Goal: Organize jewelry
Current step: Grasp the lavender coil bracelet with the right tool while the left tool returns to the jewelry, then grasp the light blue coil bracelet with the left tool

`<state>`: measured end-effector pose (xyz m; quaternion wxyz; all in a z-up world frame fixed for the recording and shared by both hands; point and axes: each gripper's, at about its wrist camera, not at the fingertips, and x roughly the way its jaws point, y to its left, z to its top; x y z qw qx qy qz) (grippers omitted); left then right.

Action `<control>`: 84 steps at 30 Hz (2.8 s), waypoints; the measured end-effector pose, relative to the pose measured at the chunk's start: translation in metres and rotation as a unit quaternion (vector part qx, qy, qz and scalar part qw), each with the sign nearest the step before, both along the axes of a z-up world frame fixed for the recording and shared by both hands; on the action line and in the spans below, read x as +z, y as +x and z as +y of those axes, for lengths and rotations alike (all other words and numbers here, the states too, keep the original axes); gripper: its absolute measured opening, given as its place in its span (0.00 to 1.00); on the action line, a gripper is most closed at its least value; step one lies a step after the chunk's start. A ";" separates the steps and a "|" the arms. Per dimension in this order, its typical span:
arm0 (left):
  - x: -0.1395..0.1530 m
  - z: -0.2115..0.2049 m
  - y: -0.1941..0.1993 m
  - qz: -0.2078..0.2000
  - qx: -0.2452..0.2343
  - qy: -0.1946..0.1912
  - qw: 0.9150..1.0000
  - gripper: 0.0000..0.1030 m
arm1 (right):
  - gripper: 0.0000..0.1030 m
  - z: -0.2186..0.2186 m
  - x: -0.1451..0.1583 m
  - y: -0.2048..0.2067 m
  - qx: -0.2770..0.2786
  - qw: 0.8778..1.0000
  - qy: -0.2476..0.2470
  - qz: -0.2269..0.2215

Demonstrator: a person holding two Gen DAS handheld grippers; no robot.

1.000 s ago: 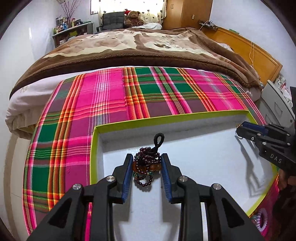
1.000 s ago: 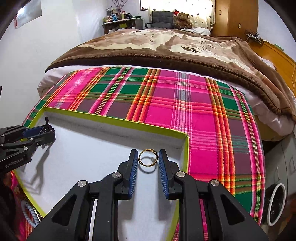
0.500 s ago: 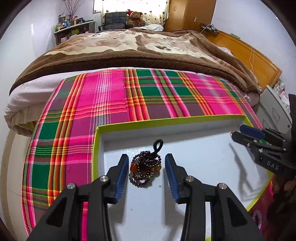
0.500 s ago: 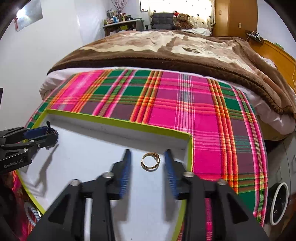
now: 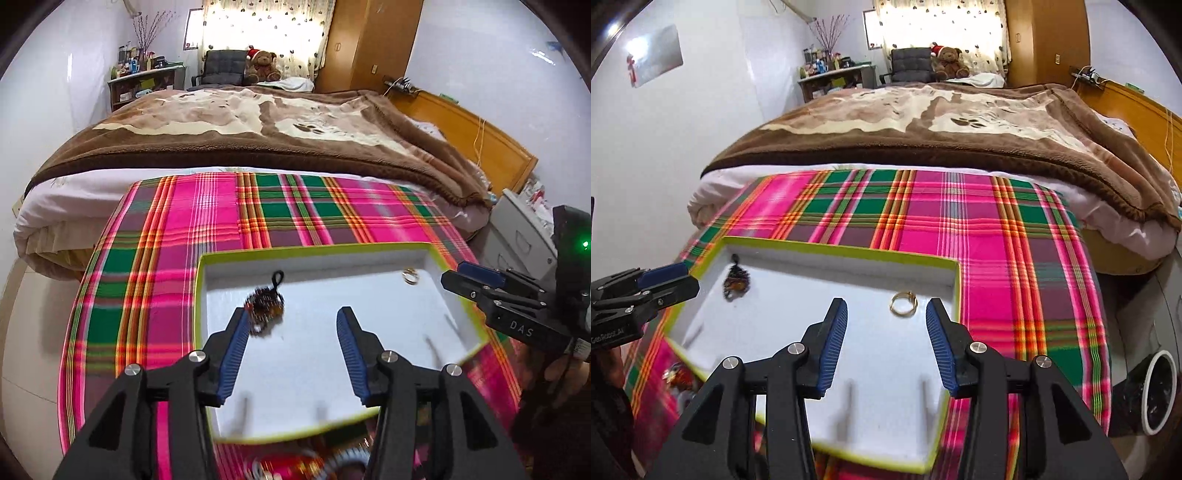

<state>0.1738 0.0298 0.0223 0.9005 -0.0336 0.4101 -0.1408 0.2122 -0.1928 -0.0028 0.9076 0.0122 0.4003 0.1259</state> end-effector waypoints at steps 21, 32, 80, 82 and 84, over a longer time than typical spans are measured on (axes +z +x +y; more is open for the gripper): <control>-0.028 0.025 -0.103 0.009 0.026 -0.063 0.998 0.50 | 0.44 -0.027 -0.030 -0.106 0.022 0.999 0.024 0.024; -0.041 0.029 -0.123 0.028 0.027 -0.068 0.997 0.50 | 0.44 -0.013 -0.041 -0.107 0.054 0.997 0.024 0.042; -0.056 -0.037 -0.103 0.017 0.037 0.140 0.989 0.18 | 0.09 -0.039 -0.028 -0.116 0.038 0.995 0.095 0.002; -0.057 -0.039 -0.099 0.020 0.036 0.148 0.988 0.18 | 0.09 -0.038 -0.027 -0.117 0.038 0.995 0.095 0.002; -0.056 -0.039 -0.098 0.019 0.034 0.147 0.988 0.18 | 0.09 -0.039 -0.026 -0.117 0.036 0.995 0.096 0.001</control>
